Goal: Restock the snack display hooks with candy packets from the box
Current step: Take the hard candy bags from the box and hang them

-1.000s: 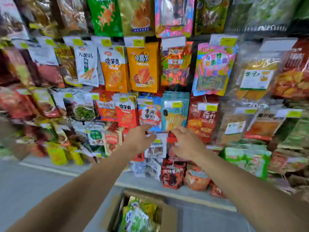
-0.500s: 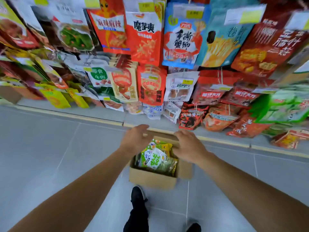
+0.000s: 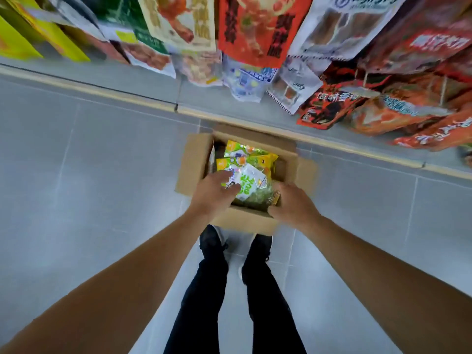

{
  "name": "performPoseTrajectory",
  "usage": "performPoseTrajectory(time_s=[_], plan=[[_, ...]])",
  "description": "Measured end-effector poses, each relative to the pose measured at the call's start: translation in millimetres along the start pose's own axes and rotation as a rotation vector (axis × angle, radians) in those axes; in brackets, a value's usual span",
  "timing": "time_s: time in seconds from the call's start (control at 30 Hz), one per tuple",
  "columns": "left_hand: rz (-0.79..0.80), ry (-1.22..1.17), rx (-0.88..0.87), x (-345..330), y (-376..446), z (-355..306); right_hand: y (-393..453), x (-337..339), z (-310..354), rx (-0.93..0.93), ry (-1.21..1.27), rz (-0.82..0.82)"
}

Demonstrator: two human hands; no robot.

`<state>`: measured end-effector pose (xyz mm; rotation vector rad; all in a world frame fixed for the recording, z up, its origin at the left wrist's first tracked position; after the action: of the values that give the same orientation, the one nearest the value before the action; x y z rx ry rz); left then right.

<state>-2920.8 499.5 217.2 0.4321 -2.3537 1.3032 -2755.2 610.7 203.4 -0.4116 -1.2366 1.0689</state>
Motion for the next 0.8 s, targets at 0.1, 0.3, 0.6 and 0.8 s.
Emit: performPoseTrajectory(time_s=[0.1, 0.3, 0.6, 0.8], plan=[[0.024, -0.045, 0.07, -34, 41, 32, 50, -38, -25, -0.025, 0.023, 0.044], [0.079, -0.123, 0.203, -122, 121, 106, 155, -127, -86, -0.096, 0.005, 0.165], [0.106, -0.197, 0.274, -213, 227, 177, 300, -161, -144, -0.064, 0.16, -0.159], [0.065, -0.372, 0.341, -235, 259, 180, 337, -169, -161, -0.023, 0.233, -0.084]])
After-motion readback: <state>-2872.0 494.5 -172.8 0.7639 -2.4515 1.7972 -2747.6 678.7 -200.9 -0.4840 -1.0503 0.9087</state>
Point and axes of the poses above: each hand's wrist, its own y-axis towards the middle knuckle, its own x-axis out of the back of the hand, z = x × y, the point moved 7 cm from there along y, towards the middle knuckle, and after that the axes turned 7 degrees about y, right-handed, at the moved point
